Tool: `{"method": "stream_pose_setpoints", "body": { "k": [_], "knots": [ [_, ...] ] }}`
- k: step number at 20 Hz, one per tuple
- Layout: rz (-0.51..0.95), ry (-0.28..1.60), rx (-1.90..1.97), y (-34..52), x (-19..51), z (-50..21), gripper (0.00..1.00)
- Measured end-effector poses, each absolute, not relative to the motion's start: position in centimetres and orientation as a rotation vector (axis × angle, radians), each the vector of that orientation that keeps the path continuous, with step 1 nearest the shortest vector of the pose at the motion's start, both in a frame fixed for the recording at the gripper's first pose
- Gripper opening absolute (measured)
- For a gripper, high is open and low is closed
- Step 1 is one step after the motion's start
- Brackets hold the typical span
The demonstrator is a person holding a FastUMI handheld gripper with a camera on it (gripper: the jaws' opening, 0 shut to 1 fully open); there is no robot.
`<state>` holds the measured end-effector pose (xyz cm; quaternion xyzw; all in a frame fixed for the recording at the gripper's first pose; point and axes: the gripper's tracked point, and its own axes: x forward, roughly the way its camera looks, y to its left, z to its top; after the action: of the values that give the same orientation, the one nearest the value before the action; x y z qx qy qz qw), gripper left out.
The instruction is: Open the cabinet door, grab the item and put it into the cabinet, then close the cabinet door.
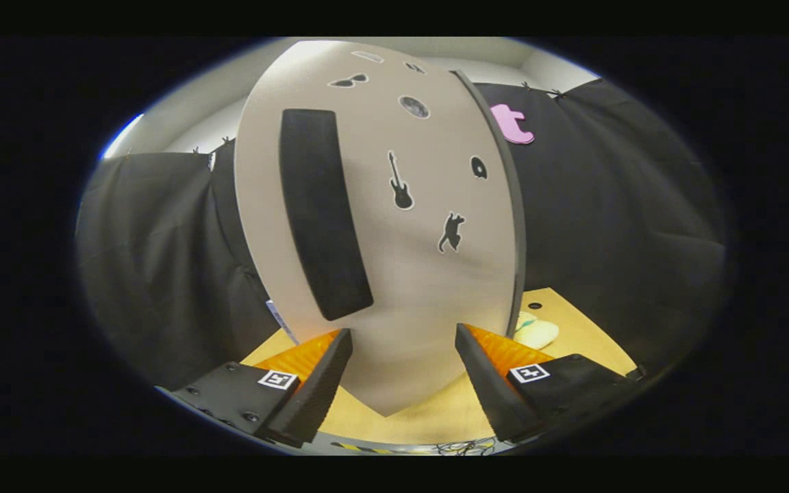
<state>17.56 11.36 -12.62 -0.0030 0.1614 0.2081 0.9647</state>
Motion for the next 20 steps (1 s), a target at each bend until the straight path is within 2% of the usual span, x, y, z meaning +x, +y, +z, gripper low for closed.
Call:
{"method": "stream_pose_setpoints", "body": {
  "k": [10,20],
  "knots": [
    [0.410,0.368,-0.040,15.0,20.3,-16.4,0.98],
    [0.324,0.356,-0.066,16.9,23.4,-18.3,0.97]
  ]
}}
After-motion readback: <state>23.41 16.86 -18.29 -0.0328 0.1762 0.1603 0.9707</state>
